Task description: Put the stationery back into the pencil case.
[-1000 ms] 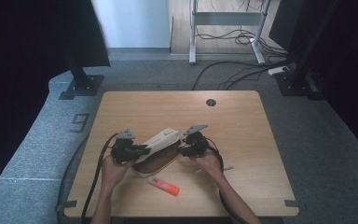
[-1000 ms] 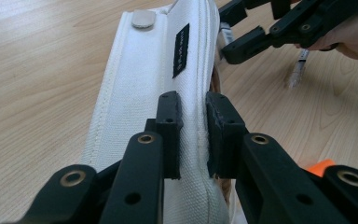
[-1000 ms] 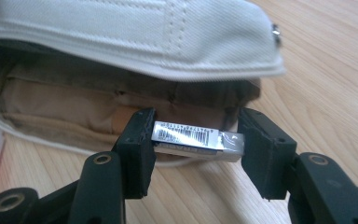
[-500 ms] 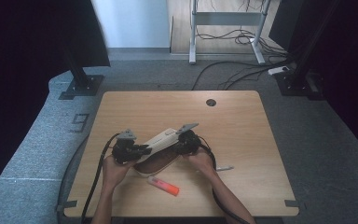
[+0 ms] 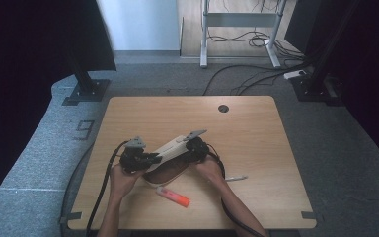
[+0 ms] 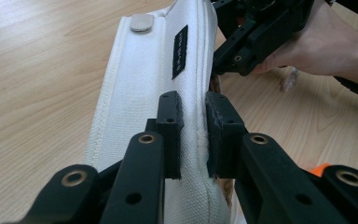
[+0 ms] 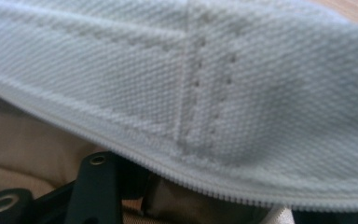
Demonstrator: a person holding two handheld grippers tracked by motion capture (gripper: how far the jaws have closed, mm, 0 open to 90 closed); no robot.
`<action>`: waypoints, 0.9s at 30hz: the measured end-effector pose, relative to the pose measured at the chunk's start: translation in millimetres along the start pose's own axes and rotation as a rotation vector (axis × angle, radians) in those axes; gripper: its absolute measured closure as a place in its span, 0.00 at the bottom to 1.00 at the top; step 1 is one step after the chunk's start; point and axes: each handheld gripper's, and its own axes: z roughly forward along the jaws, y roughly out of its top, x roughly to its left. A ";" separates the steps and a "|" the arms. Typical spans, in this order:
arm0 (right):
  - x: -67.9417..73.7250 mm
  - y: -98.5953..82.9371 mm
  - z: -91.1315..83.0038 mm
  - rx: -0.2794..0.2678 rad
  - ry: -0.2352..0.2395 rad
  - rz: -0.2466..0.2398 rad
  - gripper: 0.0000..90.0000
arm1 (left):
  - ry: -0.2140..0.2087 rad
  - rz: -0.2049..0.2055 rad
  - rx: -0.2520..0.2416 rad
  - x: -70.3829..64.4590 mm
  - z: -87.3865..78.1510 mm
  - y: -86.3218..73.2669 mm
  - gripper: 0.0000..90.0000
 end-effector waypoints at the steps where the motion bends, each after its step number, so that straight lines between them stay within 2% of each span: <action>1: 0.7 0.3 -1.9 0.015 0.009 -0.007 0.42 | 0.000 -0.003 -0.001 0.6 -0.1 -0.2 0.85; 7: 0.2 -1.8 -15.6 0.017 0.032 -0.014 0.36 | 0.004 -0.002 -0.001 0.9 -0.3 -0.3 0.85; 13: -2.4 -7.4 -29.3 0.020 0.053 -0.032 0.35 | 0.002 -0.003 0.000 1.5 -0.2 -0.7 0.85; 27: -7.9 -22.9 -62.0 0.018 0.046 -0.046 0.29 | -0.007 -0.002 0.009 2.9 -0.5 -1.4 0.85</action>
